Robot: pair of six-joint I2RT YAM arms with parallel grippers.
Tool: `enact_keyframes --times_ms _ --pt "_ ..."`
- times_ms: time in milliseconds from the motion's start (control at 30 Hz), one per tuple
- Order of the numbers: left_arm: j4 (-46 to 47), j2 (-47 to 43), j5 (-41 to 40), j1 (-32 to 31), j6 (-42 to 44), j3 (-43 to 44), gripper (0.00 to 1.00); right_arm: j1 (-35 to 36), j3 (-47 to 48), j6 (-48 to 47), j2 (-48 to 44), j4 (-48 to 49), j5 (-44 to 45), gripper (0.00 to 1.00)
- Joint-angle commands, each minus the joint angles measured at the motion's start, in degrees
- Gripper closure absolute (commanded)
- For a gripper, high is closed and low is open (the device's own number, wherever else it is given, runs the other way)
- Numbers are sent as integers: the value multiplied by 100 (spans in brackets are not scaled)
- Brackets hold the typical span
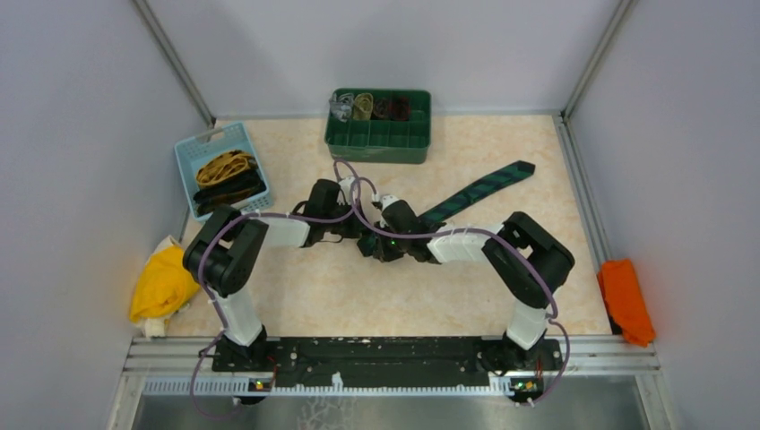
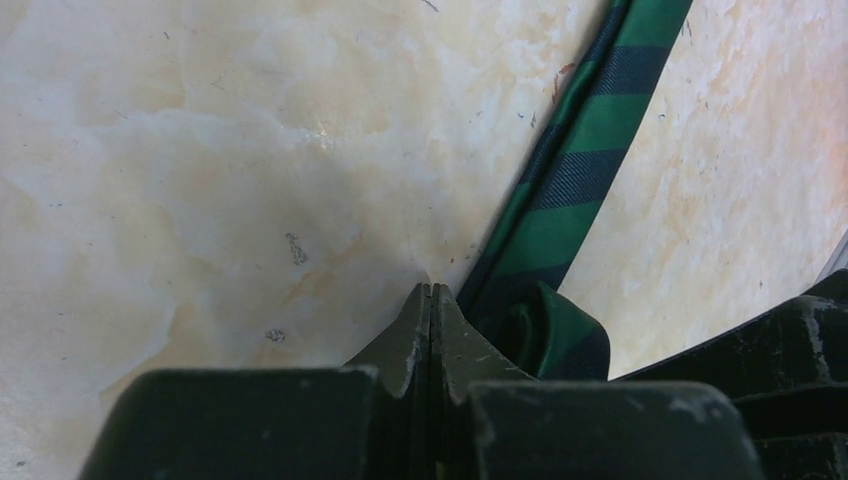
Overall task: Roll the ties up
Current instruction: Roll the tie at the center of the board.
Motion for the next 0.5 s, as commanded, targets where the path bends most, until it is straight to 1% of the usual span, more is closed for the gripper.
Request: enact_keyframes --times_ms 0,133,200,267,333,467 --pt "-194 86 15 -76 -15 -161 100 61 159 23 366 -12 125 100" --pt "-240 123 -51 -74 2 -104 100 63 116 33 329 -53 47 100" --pt "-375 139 -249 -78 31 -11 100 61 71 -14 176 -140 65 100" --pt "-608 154 -683 -66 80 168 100 75 46 -112 -61 -363 217 100" --pt "-973 142 -1344 -21 123 442 100 106 45 -324 -360 -708 361 100" --pt "-1461 -134 -2542 200 -68 852 100 316 161 -776 -987 -1536 1063 98"
